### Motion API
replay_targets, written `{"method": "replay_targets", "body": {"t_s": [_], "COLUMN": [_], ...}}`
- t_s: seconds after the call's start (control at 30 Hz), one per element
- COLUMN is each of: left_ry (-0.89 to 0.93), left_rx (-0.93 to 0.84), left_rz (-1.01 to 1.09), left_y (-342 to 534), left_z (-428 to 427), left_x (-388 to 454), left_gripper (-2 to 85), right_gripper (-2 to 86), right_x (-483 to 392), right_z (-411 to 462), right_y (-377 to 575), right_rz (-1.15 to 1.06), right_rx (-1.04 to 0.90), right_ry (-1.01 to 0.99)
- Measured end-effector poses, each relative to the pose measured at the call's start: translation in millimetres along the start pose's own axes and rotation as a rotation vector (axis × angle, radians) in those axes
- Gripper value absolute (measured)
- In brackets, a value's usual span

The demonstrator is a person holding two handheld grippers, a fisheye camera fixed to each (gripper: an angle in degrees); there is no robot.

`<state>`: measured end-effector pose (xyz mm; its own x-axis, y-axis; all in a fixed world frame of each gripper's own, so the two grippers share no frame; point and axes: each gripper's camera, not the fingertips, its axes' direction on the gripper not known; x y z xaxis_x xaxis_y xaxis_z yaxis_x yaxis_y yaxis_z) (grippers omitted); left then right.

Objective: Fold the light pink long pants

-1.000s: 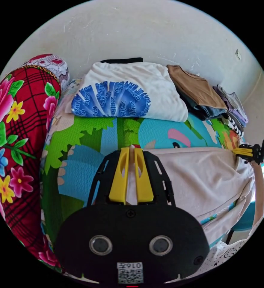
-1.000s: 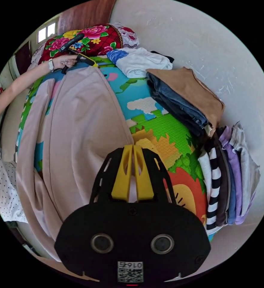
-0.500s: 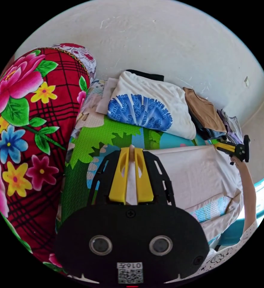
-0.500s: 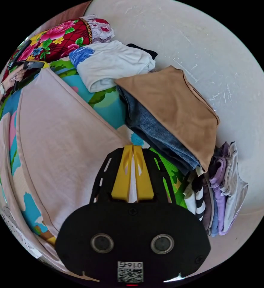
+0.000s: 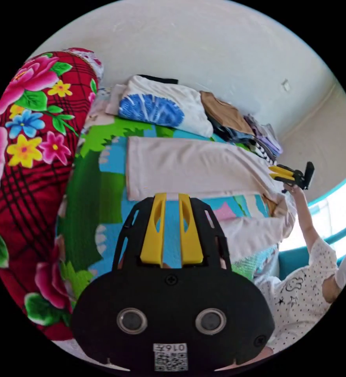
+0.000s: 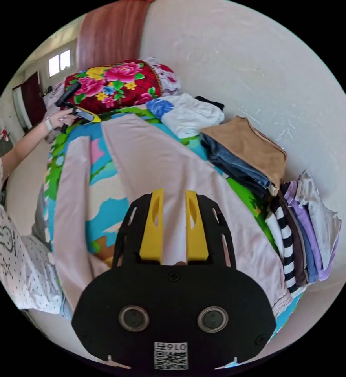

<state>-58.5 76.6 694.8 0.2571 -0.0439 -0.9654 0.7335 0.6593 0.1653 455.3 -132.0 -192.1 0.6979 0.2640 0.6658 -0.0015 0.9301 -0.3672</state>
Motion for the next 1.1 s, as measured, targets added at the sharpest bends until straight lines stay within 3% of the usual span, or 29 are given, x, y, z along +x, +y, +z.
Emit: {"method": "replay_targets", "body": {"t_s": [0.17,0.37,0.53,0.8,1.0,1.1], "left_ry": [0.203,0.292,0.236,0.154,0.079,0.062], "left_rx": [-0.090,-0.032,-0.011,0.098,0.195,0.284], "left_rz": [0.049,-0.016,0.024,0.195,0.307,0.349], "left_y": [64,83,107,174,241,274], "left_z": [9,14,9,-56,-118,-149], "left_x": [4,-7,7,45,81,101], "left_gripper": [12.5,7.7,0.3,-0.7,-0.8,-0.8], "right_gripper": [10.0,10.6,10.4,9.1,7.2,2.5], "right_x": [-48,-58,-46,-53,-56,-61], "right_z": [-37,-38,-32,-13,-13,-7], "right_y": [67,98,111,129,145,161], "right_rz": [-0.059,-0.055,0.003,-0.092,-0.167,-0.233], "right_rx": [0.041,-0.023,-0.070,-0.209,-0.198,-0.229], "right_ry": [-0.057,-0.071,-0.205,-0.202,-0.262,-0.295]}}
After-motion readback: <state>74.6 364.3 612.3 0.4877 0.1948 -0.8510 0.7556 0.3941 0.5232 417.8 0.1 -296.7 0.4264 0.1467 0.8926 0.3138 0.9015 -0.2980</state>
